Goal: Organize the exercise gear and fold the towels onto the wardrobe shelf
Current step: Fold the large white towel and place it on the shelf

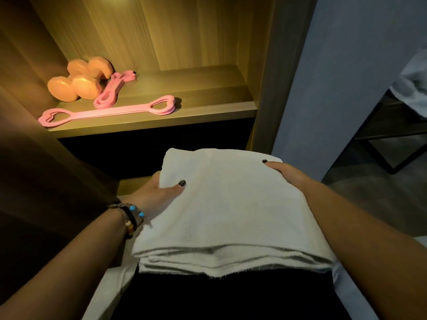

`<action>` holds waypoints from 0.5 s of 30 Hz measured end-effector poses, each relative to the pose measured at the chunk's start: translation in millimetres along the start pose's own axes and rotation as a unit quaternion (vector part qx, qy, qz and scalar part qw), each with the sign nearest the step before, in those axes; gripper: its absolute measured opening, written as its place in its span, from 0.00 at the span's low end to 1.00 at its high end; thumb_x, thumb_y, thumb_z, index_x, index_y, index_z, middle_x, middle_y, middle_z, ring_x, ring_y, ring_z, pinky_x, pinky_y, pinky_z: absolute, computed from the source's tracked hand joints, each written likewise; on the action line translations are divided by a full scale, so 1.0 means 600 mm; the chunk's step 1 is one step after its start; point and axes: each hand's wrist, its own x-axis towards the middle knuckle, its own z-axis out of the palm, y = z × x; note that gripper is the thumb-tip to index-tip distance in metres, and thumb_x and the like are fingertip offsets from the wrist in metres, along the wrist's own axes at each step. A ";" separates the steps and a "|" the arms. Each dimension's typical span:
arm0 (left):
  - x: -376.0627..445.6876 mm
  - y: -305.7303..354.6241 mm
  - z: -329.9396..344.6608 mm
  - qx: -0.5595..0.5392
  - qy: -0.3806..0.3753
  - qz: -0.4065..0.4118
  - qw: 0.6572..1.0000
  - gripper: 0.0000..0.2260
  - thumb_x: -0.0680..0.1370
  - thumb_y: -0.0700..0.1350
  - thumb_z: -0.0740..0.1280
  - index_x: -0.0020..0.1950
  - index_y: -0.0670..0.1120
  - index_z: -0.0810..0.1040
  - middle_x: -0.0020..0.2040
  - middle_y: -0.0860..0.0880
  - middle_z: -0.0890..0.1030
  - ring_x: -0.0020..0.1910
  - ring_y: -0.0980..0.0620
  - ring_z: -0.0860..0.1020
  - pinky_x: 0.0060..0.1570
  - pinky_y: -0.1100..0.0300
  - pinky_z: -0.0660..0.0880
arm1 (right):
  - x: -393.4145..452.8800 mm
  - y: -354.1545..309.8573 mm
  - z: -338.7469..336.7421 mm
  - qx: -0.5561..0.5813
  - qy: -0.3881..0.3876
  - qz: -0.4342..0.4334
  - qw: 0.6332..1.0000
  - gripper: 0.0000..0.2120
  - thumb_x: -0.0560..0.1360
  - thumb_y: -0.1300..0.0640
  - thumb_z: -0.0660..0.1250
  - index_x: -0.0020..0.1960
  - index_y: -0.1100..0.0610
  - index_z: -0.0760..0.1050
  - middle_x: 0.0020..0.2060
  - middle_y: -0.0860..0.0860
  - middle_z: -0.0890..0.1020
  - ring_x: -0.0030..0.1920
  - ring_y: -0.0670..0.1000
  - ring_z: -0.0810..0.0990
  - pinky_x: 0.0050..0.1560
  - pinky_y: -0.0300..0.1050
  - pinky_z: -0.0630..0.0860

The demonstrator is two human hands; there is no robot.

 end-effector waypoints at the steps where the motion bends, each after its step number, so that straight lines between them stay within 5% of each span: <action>1: 0.004 0.010 -0.007 0.052 0.005 -0.003 0.999 0.32 0.72 0.63 0.66 0.73 0.57 0.62 0.67 0.57 0.72 0.64 0.50 0.73 0.66 0.46 0.69 | -0.007 -0.002 -0.001 -0.001 0.007 -0.007 1.000 0.19 0.73 0.48 0.69 0.61 0.54 0.74 0.50 0.55 0.82 0.51 0.55 0.80 0.55 0.52 0.77; 6: 0.034 0.087 -0.070 0.349 -0.031 0.004 0.937 0.17 0.79 0.57 0.61 0.65 0.53 0.72 0.59 0.52 0.78 0.54 0.52 0.75 0.55 0.59 0.70 | -0.080 -0.011 0.001 0.112 -0.003 -0.030 0.993 0.07 0.74 0.58 0.69 0.51 0.59 0.77 0.40 0.56 0.83 0.40 0.54 0.82 0.45 0.50 0.80; 9: 0.076 0.130 -0.108 0.438 -0.022 -0.004 0.899 0.13 0.76 0.59 0.65 0.50 0.51 0.77 0.48 0.52 0.80 0.47 0.51 0.76 0.49 0.59 0.69 | -0.125 0.021 0.015 0.161 -0.008 -0.052 0.986 0.17 0.69 0.63 0.73 0.57 0.60 0.78 0.48 0.58 0.85 0.51 0.58 0.83 0.57 0.56 0.78; 12: 0.119 0.156 -0.085 0.512 0.022 0.026 0.858 0.16 0.74 0.62 0.66 0.40 0.50 0.73 0.45 0.49 0.77 0.46 0.49 0.75 0.49 0.58 0.69 | -0.158 0.080 0.022 0.197 0.043 -0.105 0.974 0.20 0.67 0.64 0.75 0.58 0.60 0.77 0.50 0.56 0.85 0.52 0.57 0.83 0.54 0.52 0.79; 15: 0.132 0.141 -0.004 0.540 0.048 0.059 0.838 0.19 0.79 0.59 0.61 0.59 0.45 0.72 0.58 0.46 0.76 0.58 0.44 0.75 0.56 0.55 0.71 | -0.169 0.122 0.006 0.163 0.151 -0.176 0.959 0.32 0.60 0.57 0.79 0.63 0.54 0.73 0.54 0.53 0.83 0.54 0.56 0.81 0.58 0.57 0.78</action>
